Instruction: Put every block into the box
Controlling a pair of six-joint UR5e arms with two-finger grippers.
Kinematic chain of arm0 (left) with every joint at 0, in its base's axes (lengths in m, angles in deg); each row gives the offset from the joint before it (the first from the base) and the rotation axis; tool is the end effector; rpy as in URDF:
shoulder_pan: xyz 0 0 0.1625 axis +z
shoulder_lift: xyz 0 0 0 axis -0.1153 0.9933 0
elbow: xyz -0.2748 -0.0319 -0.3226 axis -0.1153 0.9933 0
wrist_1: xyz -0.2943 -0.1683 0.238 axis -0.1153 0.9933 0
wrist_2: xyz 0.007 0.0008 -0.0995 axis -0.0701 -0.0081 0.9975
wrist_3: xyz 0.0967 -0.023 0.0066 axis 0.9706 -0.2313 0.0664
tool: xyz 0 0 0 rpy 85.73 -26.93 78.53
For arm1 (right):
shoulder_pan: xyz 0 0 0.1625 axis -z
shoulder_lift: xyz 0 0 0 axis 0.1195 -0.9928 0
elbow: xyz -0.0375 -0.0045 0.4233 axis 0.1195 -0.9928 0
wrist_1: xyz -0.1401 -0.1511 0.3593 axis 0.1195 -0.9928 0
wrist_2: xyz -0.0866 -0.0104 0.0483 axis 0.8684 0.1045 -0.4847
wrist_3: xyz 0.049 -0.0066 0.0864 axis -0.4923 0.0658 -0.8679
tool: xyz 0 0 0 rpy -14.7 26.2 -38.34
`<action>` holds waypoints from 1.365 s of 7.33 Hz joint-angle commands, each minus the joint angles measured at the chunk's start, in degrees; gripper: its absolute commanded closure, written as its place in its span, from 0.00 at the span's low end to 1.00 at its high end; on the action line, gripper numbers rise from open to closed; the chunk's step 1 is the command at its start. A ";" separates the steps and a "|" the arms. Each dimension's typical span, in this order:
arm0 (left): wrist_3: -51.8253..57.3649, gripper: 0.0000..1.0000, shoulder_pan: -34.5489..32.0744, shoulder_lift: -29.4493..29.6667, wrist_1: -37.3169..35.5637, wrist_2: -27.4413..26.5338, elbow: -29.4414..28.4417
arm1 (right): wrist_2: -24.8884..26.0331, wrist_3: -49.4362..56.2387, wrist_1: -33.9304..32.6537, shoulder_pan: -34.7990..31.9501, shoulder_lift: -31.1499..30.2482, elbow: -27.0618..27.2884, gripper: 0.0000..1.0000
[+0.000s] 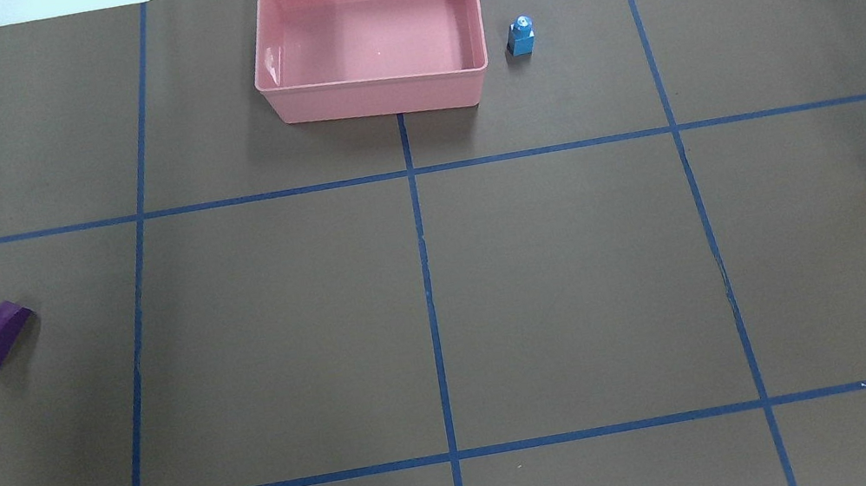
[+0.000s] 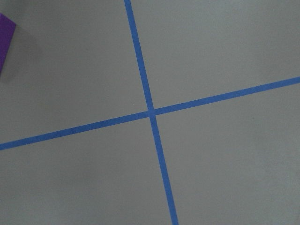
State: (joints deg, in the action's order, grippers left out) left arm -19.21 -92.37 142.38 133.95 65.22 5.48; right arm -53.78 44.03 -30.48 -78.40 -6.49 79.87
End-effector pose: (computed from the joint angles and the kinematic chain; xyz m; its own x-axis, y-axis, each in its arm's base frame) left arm -0.0237 -0.5243 0.6072 0.6826 0.2571 -0.6841 -0.1505 0.9655 0.2126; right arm 0.0200 -0.4955 0.5819 0.6745 -0.1275 0.7272 0.0091 0.9863 0.1646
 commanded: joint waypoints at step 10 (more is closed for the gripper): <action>0.28 0.00 0.15 -0.26 1.50 3.71 -0.03 | 6.66 -7.56 21.83 24.00 -6.25 -6.55 0.20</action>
State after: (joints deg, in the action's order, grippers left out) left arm -19.03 -92.22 142.11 135.45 68.93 5.53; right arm -46.39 36.42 -8.49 -54.68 -11.81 73.51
